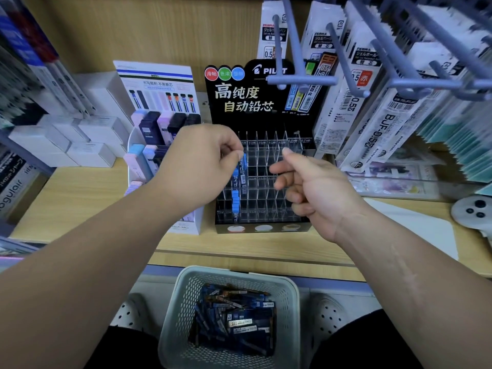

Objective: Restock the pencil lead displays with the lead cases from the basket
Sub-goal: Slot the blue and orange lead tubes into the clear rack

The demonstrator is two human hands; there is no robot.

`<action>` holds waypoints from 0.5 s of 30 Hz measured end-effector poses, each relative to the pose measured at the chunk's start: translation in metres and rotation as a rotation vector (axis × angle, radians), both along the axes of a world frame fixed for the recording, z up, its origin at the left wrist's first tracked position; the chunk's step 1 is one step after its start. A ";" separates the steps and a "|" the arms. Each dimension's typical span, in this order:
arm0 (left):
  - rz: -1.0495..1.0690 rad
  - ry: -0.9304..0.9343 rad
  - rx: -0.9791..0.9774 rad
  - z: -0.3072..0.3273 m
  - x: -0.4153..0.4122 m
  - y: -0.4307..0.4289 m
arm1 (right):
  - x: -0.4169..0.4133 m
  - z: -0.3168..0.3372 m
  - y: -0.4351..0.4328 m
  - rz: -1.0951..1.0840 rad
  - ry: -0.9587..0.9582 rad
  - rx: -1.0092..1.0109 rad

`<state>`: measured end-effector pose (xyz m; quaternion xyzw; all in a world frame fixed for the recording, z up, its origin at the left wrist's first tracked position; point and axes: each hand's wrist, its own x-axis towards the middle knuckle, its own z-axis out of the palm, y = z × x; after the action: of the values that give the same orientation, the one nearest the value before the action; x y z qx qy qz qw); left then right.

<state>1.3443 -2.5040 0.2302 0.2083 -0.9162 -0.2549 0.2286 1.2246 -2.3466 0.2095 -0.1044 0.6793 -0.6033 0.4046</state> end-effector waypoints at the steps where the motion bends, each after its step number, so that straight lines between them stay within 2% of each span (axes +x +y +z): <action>1: -0.006 -0.010 -0.035 -0.001 -0.001 0.001 | 0.000 0.000 0.000 0.000 0.000 0.002; 6: -0.060 -0.034 -0.118 -0.014 -0.004 0.003 | -0.001 -0.001 0.000 -0.003 -0.021 -0.006; 15: -0.026 -0.055 -0.166 -0.018 -0.008 0.005 | -0.001 0.001 0.001 0.002 -0.185 -0.146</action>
<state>1.3368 -2.4995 0.2125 0.1838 -0.9427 -0.1752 0.2164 1.2236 -2.3461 0.2107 -0.0782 0.5934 -0.6579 0.4572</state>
